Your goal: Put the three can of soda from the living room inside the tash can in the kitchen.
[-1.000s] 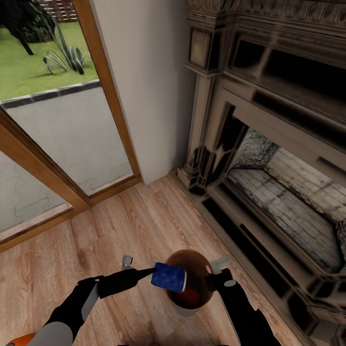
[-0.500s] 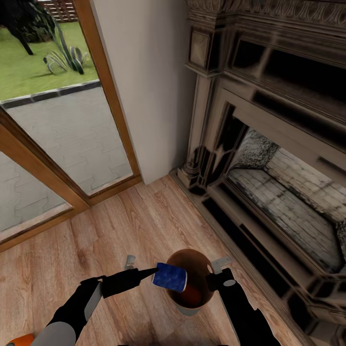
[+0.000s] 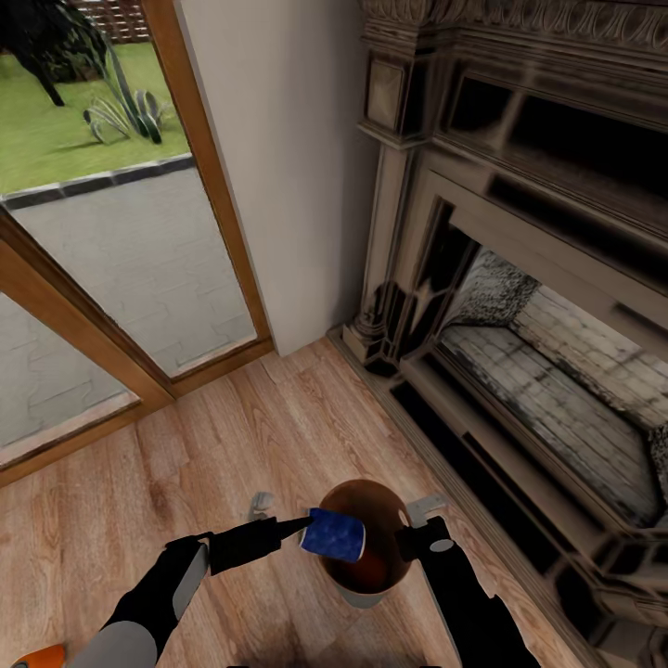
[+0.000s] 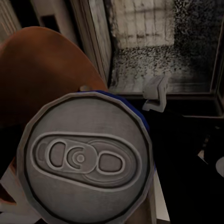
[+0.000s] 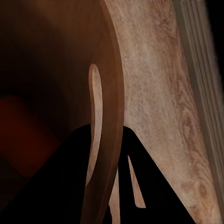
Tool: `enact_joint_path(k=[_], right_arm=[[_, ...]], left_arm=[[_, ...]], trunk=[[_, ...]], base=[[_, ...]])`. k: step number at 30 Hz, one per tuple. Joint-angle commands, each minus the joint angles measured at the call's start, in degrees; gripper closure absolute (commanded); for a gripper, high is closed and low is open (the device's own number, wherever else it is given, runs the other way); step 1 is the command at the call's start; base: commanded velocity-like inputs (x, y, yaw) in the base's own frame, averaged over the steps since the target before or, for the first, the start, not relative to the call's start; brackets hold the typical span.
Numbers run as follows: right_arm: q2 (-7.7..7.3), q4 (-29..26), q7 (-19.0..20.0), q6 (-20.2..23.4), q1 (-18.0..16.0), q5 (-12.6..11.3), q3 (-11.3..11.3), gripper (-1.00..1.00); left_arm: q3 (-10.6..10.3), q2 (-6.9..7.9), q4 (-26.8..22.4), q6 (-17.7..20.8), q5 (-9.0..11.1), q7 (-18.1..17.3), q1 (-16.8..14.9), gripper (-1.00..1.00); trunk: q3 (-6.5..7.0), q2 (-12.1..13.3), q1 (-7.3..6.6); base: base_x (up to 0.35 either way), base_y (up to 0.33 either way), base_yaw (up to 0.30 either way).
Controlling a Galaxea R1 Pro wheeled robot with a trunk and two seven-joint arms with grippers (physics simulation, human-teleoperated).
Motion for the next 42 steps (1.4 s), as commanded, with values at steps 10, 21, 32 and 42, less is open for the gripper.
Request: enact_joint_path(k=[10,21,32,42], right_arm=[[0.09,0.0,0.2,0.0,0.0,-0.5,0.0,1.00],[0.09,0.1,0.2,0.0,0.0,-0.5,0.0,1.00],[0.04,0.0,0.4,0.1,0.0,-0.6,0.0,1.00],[-0.55,-0.3,4.0,0.0,0.0,-0.9,0.0,1.00]], left_arm=[[0.0,-0.60,0.0,-0.1,-0.1,0.4,0.0,1.00],[0.0,-1.37,0.0,-0.1,0.0,3.2,0.0,-1.00],[-0.2,-1.03,-2.9,0.5,0.2,-0.6,0.0,-1.00],[0.5,6.91,-3.6,1.1,0.7,-14.4,0.0,-1.00]], trunk=[[0.00,0.0,0.00],[0.00,0.0,0.00],[0.00,0.0,0.00],[0.00,0.0,0.00]], base=[[0.000,0.000,0.000],[0.000,0.000,0.000],[0.000,0.000,0.000],[0.000,0.000,0.000]])
